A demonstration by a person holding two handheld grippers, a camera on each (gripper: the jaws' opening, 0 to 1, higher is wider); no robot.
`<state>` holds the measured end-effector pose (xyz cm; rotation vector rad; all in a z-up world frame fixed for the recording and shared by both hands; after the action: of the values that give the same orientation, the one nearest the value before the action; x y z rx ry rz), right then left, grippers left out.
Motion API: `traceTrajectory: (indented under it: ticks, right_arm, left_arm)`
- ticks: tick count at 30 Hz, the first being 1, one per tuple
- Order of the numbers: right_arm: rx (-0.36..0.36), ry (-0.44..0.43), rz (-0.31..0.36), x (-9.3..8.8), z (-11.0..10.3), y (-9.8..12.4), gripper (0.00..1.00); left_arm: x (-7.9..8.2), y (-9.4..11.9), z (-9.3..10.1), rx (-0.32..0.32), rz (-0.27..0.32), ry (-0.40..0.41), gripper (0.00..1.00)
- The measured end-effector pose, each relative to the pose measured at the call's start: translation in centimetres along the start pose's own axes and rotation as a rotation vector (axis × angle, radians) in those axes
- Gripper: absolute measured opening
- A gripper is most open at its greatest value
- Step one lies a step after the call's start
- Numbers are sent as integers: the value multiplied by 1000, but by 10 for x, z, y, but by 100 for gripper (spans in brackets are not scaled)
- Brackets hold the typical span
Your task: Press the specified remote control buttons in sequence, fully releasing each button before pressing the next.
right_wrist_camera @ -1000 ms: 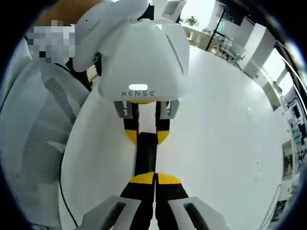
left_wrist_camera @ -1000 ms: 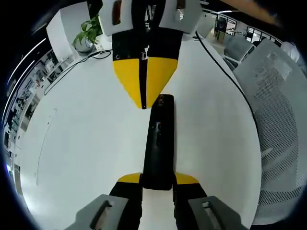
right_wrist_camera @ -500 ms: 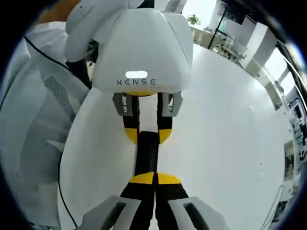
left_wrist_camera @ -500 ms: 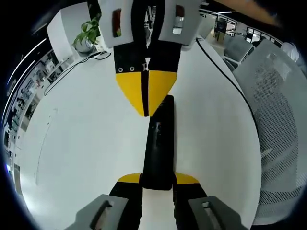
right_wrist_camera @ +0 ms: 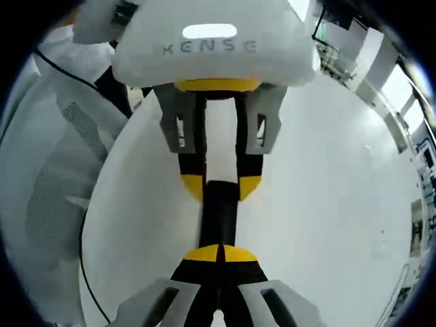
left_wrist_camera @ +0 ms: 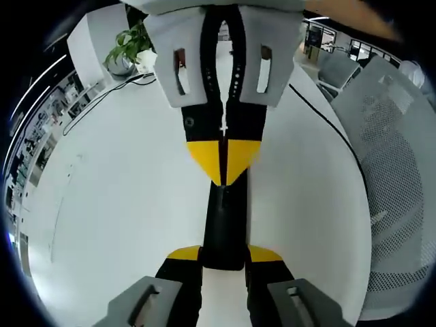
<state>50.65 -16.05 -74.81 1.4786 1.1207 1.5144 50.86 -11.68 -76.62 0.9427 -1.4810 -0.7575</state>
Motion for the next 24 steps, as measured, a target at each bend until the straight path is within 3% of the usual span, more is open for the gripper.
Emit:
traceTrajectory:
  ticks: [24]
  right_arm:
    - [28, 8, -48, -3, 6, -9, 0]
  left_arm:
    - [0, 0, -1, 2, 7, 4, 23]
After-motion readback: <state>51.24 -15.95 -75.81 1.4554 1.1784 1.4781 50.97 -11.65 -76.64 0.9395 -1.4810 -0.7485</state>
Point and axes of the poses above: the point that each gripper's makers call its tool centre point, and the gripper's own axes: y roughly backward along the fingers, z roughly to its right, x roughly out of its top, the point moved 1 cm from there along y, roughly backward along the fingers, and after that the axes turned 9 degrees about -y, right-handed, at the moved point
